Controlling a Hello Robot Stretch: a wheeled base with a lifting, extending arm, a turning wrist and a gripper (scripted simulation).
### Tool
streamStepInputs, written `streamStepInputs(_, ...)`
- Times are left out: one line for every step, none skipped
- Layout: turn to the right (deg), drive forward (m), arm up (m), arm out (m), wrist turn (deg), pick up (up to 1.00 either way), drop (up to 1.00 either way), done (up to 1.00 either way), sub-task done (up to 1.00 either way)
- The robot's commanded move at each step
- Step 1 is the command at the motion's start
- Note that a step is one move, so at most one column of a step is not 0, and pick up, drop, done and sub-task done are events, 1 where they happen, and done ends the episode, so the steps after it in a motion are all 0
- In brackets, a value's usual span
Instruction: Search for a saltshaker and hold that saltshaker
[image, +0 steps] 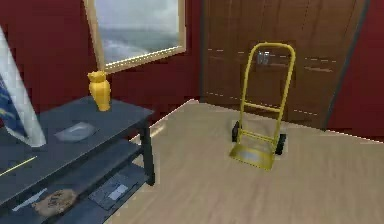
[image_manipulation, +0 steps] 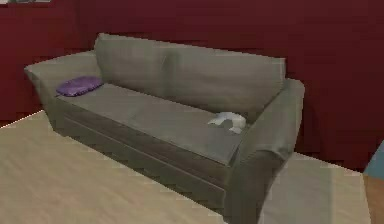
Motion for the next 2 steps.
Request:
streamStepInputs(-45.0,0.0,0.0,0.0,0.0,0.0,0.0,0.0,0.0)
streamStepInputs(-45.0,0.0,0.0,0.0,0.0,0.0,0.0,0.0,0.0)
